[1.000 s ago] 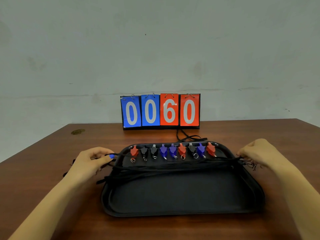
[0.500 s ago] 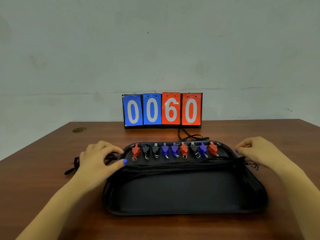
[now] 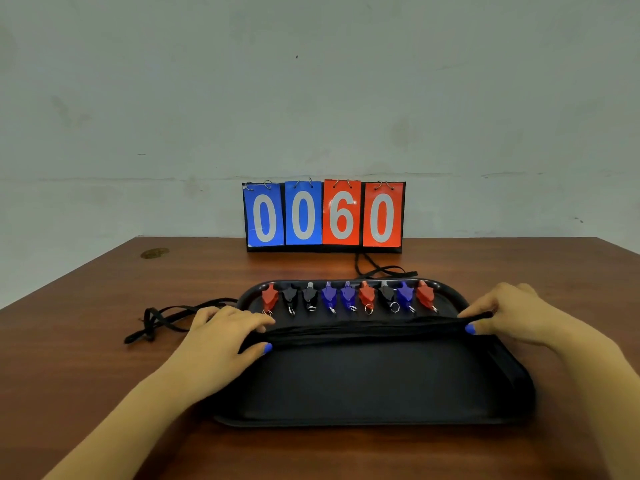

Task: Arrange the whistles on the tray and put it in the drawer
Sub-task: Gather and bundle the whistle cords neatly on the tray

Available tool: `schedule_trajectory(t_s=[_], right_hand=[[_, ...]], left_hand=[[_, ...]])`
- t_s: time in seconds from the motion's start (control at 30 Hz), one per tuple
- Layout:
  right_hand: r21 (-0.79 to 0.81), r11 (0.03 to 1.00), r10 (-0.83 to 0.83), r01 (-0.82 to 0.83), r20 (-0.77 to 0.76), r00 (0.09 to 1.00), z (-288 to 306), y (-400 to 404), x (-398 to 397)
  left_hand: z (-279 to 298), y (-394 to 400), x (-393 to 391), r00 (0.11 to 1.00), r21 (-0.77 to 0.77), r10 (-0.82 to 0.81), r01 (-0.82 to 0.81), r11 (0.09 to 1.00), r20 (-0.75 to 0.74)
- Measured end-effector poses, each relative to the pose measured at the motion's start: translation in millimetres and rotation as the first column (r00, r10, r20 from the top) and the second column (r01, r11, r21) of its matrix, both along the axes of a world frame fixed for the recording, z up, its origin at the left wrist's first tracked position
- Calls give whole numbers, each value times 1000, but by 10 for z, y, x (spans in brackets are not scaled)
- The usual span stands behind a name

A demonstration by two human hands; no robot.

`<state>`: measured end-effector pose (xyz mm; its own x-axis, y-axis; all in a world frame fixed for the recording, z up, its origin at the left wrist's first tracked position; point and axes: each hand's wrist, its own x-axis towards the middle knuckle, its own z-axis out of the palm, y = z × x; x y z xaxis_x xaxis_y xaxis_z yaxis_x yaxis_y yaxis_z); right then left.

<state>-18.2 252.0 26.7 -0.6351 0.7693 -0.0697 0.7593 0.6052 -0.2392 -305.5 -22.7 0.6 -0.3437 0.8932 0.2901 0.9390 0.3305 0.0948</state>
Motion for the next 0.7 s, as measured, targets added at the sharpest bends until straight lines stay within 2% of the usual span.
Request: schedule_trajectory(t_s=[0.17,0.37,0.47,0.6,0.7], right_hand=[[-77,997,12,-18,-76,997,66,-55,24],[-199,980,-31,6,-119,992,123,-119,32],[-191,981,-45,29,-82,996,131,-122,12],[-194,977,-95,87,-30,995,190,-172,-1],[-48,991,-128,129,15,992,271,-235,-5]], left_hand=[[6,9,-14,998,-4,-23,23,1000,-62],[51,-6,-61,994,-41,28,-33,999,-110],[55,-16,-92,990,-39,58,-64,997,-128],[101,-75,-136,991,6,103,-103,995,-80],[208,-148,-195,979,133,190,-179,975,-78]])
